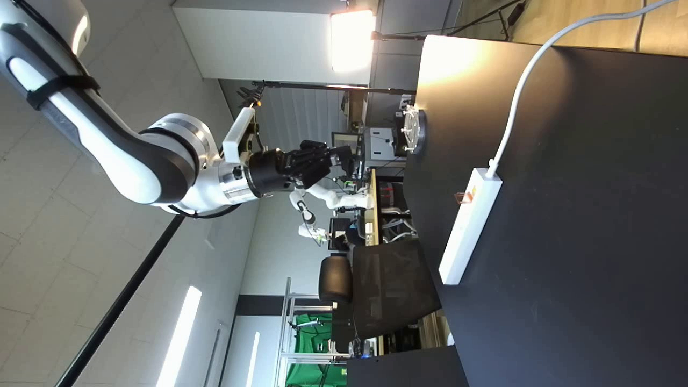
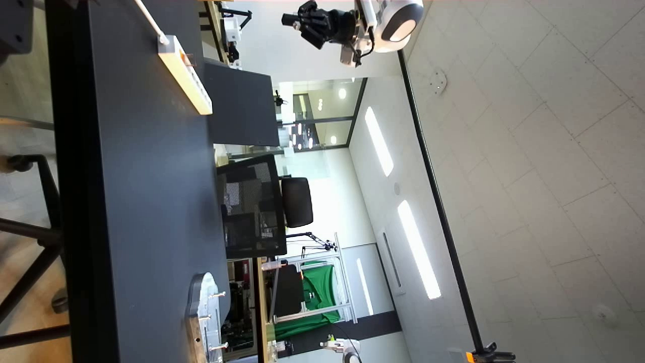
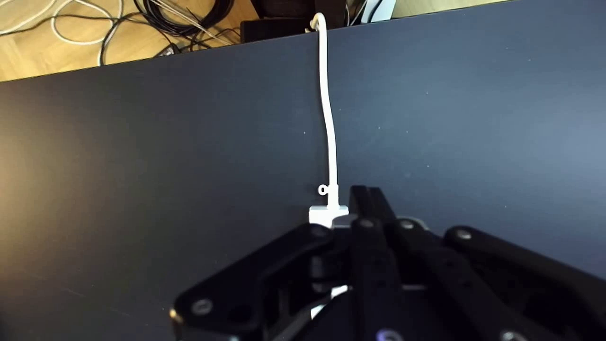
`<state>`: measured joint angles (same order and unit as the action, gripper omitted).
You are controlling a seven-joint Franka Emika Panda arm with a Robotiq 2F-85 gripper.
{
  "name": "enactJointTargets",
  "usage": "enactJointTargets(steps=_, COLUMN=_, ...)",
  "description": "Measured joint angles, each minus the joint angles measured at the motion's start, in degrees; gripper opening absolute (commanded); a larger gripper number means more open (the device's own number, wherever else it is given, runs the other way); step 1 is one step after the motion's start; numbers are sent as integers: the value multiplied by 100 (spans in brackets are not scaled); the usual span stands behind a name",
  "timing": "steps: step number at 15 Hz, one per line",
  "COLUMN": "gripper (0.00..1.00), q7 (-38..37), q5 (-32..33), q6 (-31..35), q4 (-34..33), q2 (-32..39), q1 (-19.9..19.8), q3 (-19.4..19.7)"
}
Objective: Push the button on the adaptor.
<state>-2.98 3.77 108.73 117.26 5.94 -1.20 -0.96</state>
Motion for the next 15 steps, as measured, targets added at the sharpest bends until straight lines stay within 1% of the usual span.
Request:
enactJointTargets(steps=3, gripper=1, q7=3, q5=43, q6=-307, q4=-372, q2=325, q1=0, q3=47)
enactJointTargets(steps=5, gripper=1, q7=3, q5=44, q6=-380, q4=-482, q2=430, q1=0, q3=55)
enactJointTargets(steps=15, gripper=0, q7=4, q5=46, q6=-406, q4=-524, q2=446, q1=2, q3=56)
